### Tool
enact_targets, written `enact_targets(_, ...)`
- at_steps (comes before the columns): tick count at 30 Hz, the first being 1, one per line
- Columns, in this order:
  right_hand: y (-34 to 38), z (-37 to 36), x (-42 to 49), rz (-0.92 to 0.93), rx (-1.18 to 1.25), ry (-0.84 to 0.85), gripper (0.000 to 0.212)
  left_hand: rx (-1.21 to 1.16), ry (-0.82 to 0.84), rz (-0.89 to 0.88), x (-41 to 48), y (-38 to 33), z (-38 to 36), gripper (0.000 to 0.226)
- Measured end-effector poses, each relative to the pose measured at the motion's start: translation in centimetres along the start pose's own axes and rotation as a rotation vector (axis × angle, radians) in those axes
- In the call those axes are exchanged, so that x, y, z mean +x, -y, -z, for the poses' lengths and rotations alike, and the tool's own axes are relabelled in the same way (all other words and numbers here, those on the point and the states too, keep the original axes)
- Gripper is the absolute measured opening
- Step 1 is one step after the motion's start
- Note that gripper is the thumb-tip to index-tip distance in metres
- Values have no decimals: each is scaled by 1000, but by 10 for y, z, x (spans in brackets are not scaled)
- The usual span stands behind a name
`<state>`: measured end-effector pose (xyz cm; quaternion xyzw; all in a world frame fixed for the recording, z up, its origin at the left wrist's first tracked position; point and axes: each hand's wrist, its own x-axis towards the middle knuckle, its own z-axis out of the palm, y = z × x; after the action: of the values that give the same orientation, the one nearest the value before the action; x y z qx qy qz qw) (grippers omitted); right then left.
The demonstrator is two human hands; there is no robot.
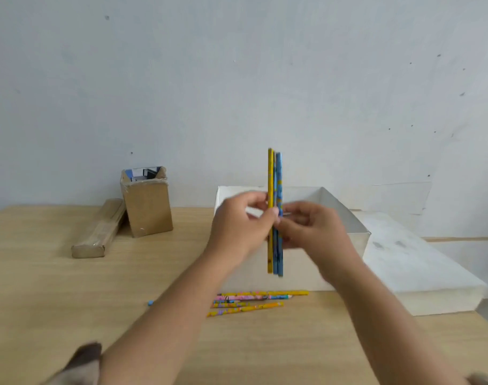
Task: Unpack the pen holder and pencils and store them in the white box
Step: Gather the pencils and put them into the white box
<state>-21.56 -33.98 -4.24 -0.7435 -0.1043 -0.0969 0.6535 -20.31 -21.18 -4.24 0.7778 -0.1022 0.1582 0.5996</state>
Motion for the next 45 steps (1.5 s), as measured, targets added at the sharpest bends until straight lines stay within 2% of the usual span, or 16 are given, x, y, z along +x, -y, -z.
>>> enact_targets(3,22,12,47,-81,-43,28,12,-70,74,159,47,-24,0,25)
enact_targets(6,21,17,87,-199,-96,85,20,-105,139,345,83,-24,-8,19)
enact_targets(8,10,17,108,-306,-106,102,22,-76,168,441,101,-13,-16,7)
enact_targets(11,-13,16,128,-477,-197,130,21,-15,253,583,118,11,-30,13)
enact_targets(13,-27,14,135,-575,-287,167,20,85,323,658,124,26,-39,7)
enact_targets(18,-50,8,145,-709,-488,238,29,236,460,764,136,54,-53,22)
enact_targets(21,-58,4,146,-756,-547,296,34,266,482,804,137,65,-56,32)
enact_targets(25,-66,0,145,-783,-609,382,41,290,559,846,134,66,-59,21)
enact_targets(29,-62,3,145,-779,-638,389,45,255,553,906,128,55,-54,45)
enact_targets(31,-53,7,142,-712,-602,332,39,167,510,877,125,49,-50,46)
enact_targets(33,-40,8,135,-592,-557,260,31,98,427,760,118,43,-46,40)
enact_targets(35,-25,5,122,-436,-505,190,27,99,314,550,108,37,-42,37)
enact_targets(38,-3,-6,89,-171,-438,119,23,26,94,180,74,27,-23,47)
enact_targets(41,8,-23,48,-12,-345,161,10,-77,-166,-132,23,26,6,42)
enact_targets(43,1,-37,21,-5,-340,283,7,-138,-289,-172,-10,41,20,37)
enact_targets(45,-21,-50,0,10,-523,398,11,-154,-351,-77,-38,67,26,33)
